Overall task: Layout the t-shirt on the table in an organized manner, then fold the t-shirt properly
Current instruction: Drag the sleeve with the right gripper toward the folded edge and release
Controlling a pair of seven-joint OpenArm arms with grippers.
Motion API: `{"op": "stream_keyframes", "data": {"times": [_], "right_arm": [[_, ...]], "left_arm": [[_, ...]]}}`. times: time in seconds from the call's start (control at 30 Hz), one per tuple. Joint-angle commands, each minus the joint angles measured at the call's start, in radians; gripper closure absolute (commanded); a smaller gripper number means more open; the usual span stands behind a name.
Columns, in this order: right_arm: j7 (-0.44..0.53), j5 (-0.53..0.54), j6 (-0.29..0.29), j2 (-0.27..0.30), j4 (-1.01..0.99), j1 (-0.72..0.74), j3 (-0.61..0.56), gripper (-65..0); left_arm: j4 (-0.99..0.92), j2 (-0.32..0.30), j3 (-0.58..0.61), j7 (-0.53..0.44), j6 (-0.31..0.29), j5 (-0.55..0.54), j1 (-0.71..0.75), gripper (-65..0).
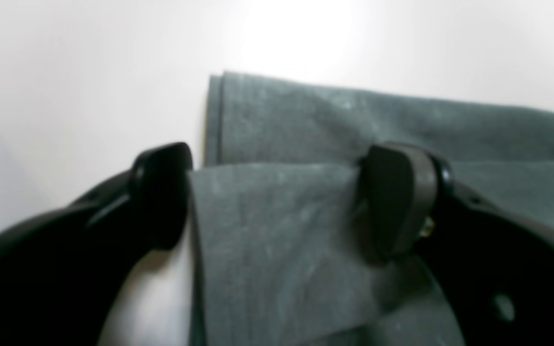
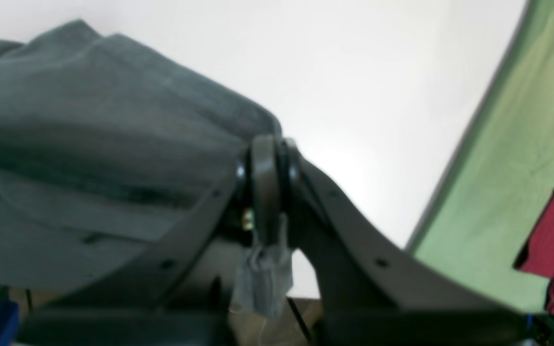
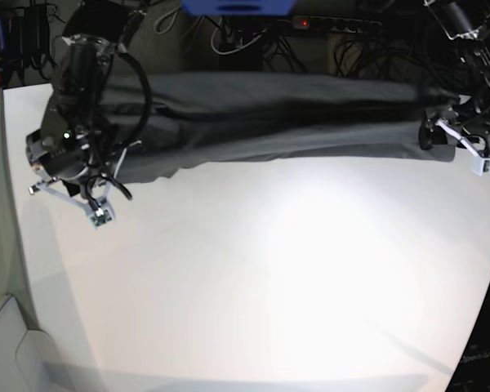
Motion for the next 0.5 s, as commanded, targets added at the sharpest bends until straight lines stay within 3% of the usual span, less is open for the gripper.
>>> {"op": "stream_keyframes", "data": {"times": [0.0,0.47], "right_arm": [[0.004,-0.002,0.003,0.002,0.020,0.002,0.001,0.0],[0.004,-0.002,0.003,0.002,0.022,-0.068,0.004,0.0]], "left_arm": [[0.009,-0.014,-0.002,0.003,0.002,-0.004,-0.005,-54.8],[0.009,-0.015,-0.002,0.006,0.002,-0.004,-0.006,-54.8]]}}
